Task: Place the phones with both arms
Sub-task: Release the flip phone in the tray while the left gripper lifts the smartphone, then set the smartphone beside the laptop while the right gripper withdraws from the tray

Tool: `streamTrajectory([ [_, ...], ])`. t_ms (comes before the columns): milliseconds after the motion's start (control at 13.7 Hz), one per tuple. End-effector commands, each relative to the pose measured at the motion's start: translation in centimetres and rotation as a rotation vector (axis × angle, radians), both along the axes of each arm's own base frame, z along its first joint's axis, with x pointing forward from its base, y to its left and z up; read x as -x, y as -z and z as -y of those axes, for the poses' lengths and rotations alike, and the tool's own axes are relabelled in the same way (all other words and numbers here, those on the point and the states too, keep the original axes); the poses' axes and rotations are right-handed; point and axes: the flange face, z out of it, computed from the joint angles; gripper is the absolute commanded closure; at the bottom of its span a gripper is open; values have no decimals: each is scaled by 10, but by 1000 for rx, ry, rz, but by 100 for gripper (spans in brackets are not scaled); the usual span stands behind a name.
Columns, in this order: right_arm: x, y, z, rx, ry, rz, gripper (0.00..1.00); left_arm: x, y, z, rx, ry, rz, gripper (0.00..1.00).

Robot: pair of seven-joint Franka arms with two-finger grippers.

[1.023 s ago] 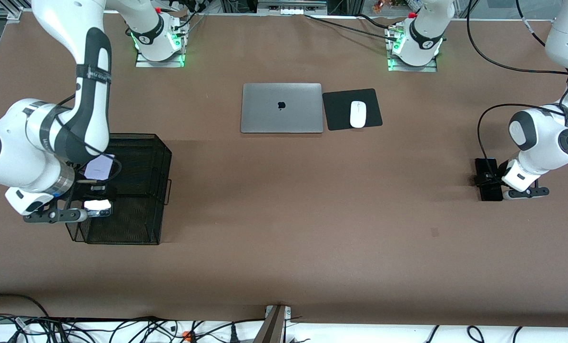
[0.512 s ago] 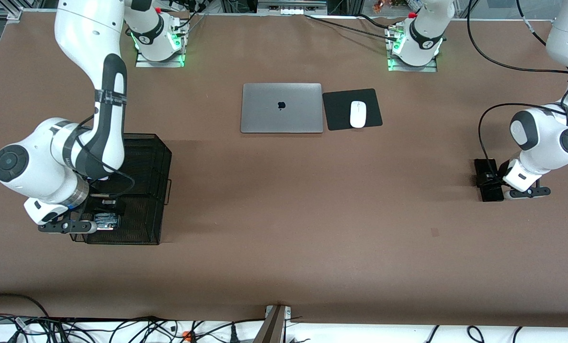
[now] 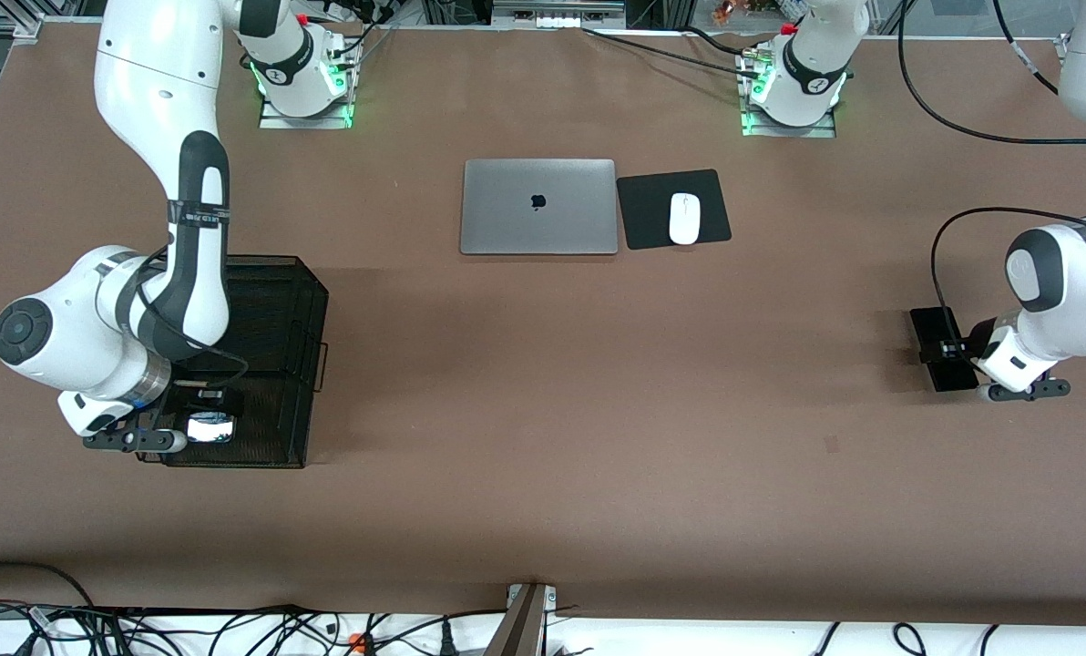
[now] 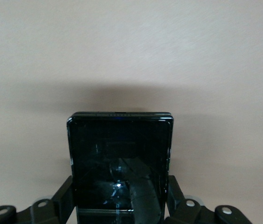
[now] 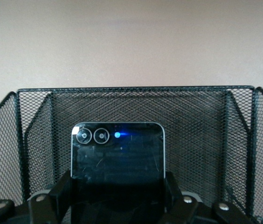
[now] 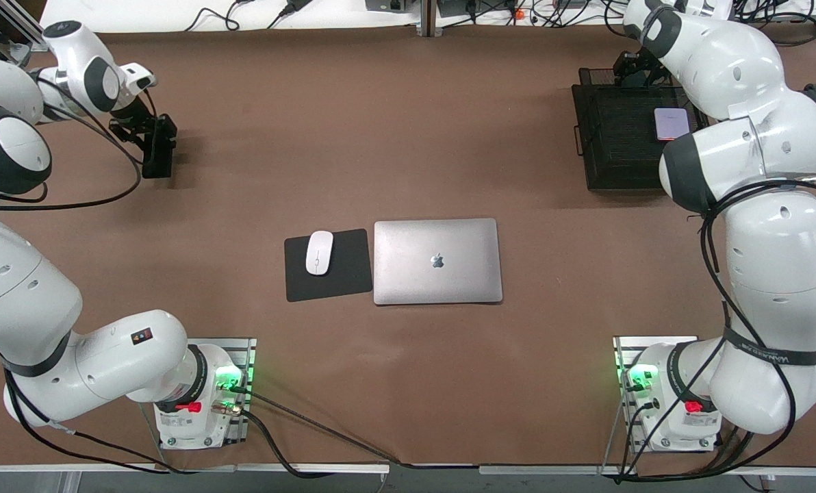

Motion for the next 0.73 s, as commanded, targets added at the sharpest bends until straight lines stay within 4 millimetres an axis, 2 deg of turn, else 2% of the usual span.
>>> streamTrajectory([
  [0, 2, 7, 3, -18, -9, -5, 91, -21, -7, 56, -8, -56, -12, 100],
  [73, 2, 9, 1, -17, -10, -4, 70, -25, -6, 76, -16, -82, -13, 100],
  [146, 3, 14, -4, -25, -16, -8, 62, -30, -7, 107, -28, -113, -10, 100],
  [219, 2, 15, -1, -28, -9, -6, 46, -34, -7, 145, -39, -139, -7, 100],
  [292, 2, 14, -2, -30, -5, -5, 37, -38, -10, 180, -48, -154, -1, 100],
  [512, 0, 11, -2, -28, -6, 1, 22, -38, -21, 277, -67, -166, -9, 100],
  [585, -1, 10, -3, -29, -7, 3, 13, -35, -26, 311, -64, -144, -7, 100],
  [658, -2, 7, -1, -28, -11, 9, 10, -34, -28, 343, -46, -140, -8, 100],
])
